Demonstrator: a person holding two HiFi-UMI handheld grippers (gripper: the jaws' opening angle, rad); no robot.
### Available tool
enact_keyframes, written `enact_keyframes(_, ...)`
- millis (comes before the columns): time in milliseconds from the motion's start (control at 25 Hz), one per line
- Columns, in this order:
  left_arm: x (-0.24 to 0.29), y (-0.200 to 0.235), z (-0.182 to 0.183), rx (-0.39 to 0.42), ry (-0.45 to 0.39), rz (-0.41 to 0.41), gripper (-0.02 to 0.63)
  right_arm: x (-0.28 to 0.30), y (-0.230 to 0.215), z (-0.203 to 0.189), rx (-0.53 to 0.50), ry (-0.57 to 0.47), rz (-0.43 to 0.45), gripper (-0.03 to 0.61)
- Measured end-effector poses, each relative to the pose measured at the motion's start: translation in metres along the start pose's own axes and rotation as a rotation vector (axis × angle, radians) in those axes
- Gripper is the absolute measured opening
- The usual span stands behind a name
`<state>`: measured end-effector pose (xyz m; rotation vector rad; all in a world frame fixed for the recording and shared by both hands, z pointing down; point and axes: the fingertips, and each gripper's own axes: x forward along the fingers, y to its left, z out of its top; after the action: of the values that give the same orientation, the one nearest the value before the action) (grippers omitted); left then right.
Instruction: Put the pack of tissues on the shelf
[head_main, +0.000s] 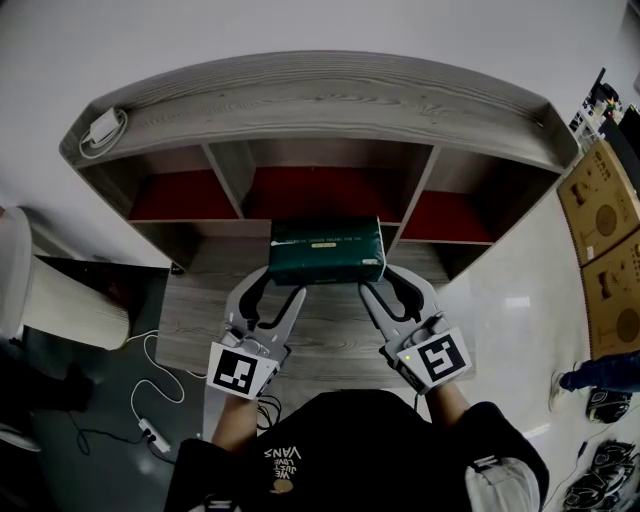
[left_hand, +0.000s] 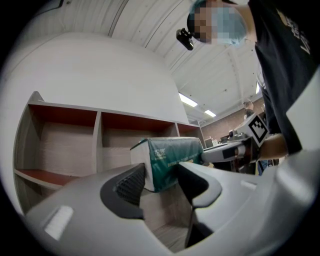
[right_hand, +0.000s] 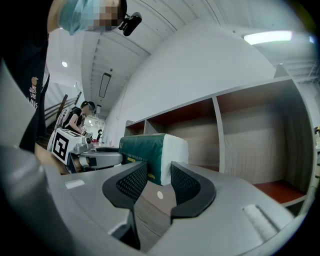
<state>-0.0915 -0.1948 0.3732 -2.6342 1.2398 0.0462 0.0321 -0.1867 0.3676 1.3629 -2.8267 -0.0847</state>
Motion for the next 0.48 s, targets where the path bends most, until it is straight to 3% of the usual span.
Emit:
enact_keyframes(280,0.020,0.008,-0.008,-0.051,0.035,-0.006,0.232,0.017,-0.016,-0.004,0.005,0.003,-0.004,0.146)
enact_keyframes(480,0.031,0.020,-0.012,-0.014,0.005,-0.004,0.232,0.027,-0.026,-0.005,0.008,0.006,-0.013,0.146)
